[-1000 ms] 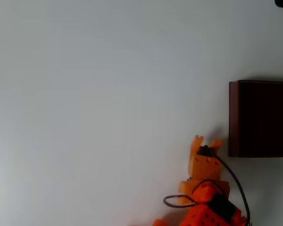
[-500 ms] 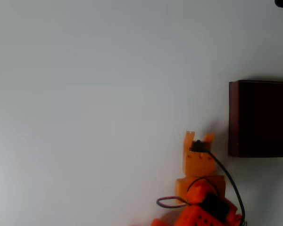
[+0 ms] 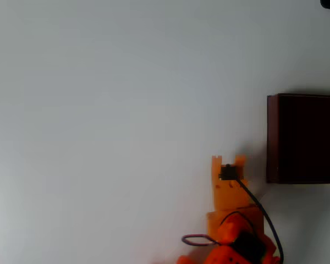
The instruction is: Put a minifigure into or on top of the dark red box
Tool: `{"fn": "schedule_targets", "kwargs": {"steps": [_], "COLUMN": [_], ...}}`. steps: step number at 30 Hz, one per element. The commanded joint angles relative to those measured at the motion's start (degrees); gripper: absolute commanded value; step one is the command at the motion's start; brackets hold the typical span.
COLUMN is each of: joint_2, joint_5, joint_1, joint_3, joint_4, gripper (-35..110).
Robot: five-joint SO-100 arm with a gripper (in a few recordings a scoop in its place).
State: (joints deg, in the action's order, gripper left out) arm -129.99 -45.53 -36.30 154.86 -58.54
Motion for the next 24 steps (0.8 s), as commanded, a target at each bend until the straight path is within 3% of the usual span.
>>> {"fn": "schedule_targets", "kwargs": {"steps": [1,10,24], "joint_2": [-1.3,-7.6,4.7], "joint_5": [-0.4,-1.2,-0.9], "joint_1": [0.1,5.5,6.4], "joint_3": [0.4,4.0,-2.0], "joint_4": [-1.1,-3.0,-2.9], "gripper": [24,23,16]}}
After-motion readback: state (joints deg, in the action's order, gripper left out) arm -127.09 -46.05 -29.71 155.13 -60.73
